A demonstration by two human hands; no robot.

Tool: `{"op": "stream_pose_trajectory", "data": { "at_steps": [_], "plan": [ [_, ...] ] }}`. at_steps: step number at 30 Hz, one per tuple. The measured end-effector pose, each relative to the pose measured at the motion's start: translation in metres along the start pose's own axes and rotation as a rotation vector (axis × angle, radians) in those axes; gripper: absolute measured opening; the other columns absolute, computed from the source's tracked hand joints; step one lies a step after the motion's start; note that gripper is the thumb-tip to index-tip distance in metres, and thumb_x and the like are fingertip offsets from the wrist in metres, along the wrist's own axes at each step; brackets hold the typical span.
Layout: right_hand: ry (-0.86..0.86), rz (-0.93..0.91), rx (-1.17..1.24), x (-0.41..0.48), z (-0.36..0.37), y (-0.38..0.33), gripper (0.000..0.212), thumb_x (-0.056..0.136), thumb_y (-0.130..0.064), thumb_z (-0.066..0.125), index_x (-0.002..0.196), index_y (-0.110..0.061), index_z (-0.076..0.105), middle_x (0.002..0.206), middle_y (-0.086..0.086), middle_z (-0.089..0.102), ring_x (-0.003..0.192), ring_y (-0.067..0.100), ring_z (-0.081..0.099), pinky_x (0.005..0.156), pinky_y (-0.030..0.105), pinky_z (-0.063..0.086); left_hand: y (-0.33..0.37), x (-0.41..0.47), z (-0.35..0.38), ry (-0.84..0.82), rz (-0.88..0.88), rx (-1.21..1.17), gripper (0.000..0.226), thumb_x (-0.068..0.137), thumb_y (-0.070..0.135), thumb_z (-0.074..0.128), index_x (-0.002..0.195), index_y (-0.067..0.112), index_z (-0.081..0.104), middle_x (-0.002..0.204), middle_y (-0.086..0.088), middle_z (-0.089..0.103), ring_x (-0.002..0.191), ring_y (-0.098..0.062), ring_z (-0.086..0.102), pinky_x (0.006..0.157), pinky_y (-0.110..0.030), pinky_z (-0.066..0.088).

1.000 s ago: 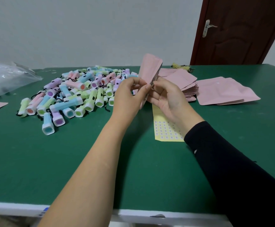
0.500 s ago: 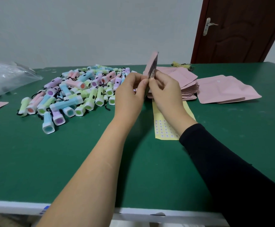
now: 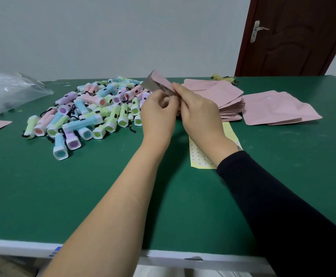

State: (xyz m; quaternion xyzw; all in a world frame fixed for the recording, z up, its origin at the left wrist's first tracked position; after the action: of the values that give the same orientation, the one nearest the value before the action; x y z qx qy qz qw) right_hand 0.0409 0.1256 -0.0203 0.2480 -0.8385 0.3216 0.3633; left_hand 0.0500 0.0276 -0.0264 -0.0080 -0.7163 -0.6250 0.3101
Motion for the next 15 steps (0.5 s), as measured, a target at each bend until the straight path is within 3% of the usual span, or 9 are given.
{"op": "stream_pose_trajectory", "data": {
  "at_steps": [3, 7, 11, 13, 15],
  "plan": [
    [-0.024, 0.104, -0.056, -0.0015, 0.0042, 0.0004, 0.044, 0.099, -0.011, 0.044, 0.143, -0.013, 0.046, 0.109, 0.016, 0.070, 0.095, 0.040, 0.061, 0.080, 0.043, 0.044, 0.0039, -0.0017, -0.0017, -0.020, 0.080, 0.083, 0.018, 0.091, 0.008, 0.058, 0.096, 0.017, 0.074, 0.078, 0.012, 0.072, 0.069, 0.001, 0.064, 0.065, -0.016, 0.048],
    [0.024, 0.182, 0.102, -0.0045, 0.0033, -0.0040, 0.039, 0.097, -0.008, 0.042, 0.133, -0.013, 0.055, 0.092, 0.015, 0.071, 0.081, 0.038, 0.060, 0.071, 0.041, 0.044, 0.0065, -0.0033, -0.0013, -0.036, 0.154, 0.153, 0.019, 0.092, 0.014, 0.060, 0.101, 0.019, 0.076, 0.085, 0.009, 0.074, 0.081, -0.007, 0.068, 0.075, -0.027, 0.055],
    [0.043, 0.298, 0.279, -0.0064, 0.0075, 0.0003, 0.031, 0.096, -0.007, 0.041, 0.113, -0.014, 0.066, 0.073, -0.006, 0.061, 0.062, 0.006, 0.052, 0.060, 0.024, 0.040, 0.0061, -0.0004, -0.0011, -0.049, 0.091, 0.067, 0.017, 0.093, 0.009, 0.059, 0.098, 0.014, 0.074, 0.083, 0.013, 0.070, 0.073, 0.004, 0.062, 0.071, -0.012, 0.048],
    [0.033, 0.324, 0.293, -0.0067, 0.0089, 0.0004, 0.028, 0.097, -0.008, 0.041, 0.106, -0.012, 0.067, 0.073, -0.006, 0.060, 0.063, 0.007, 0.051, 0.058, 0.022, 0.036, 0.0053, 0.0014, -0.0020, -0.068, 0.090, 0.080, 0.016, 0.094, 0.007, 0.058, 0.097, 0.014, 0.073, 0.079, 0.015, 0.068, 0.065, 0.007, 0.058, 0.064, -0.008, 0.045],
    [-0.003, 0.320, 0.250, -0.0062, 0.0096, -0.0001, 0.027, 0.098, -0.009, 0.041, 0.106, -0.010, 0.067, 0.079, 0.002, 0.064, 0.072, 0.021, 0.054, 0.062, 0.029, 0.036, 0.0045, 0.0033, -0.0033, -0.085, 0.114, 0.114, 0.016, 0.095, 0.007, 0.058, 0.096, 0.015, 0.072, 0.077, 0.017, 0.066, 0.062, 0.007, 0.057, 0.061, -0.008, 0.044]
  ]
}}
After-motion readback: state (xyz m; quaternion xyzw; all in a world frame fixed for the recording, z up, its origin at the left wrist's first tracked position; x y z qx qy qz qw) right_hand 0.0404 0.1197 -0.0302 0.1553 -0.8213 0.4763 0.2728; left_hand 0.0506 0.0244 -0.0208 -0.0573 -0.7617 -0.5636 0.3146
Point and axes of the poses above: each hand's wrist, its own x-axis towards the middle knuckle, its own z-axis out of the palm, y = z × x, the point moved 2 cm from there along x, towards the middle knuckle
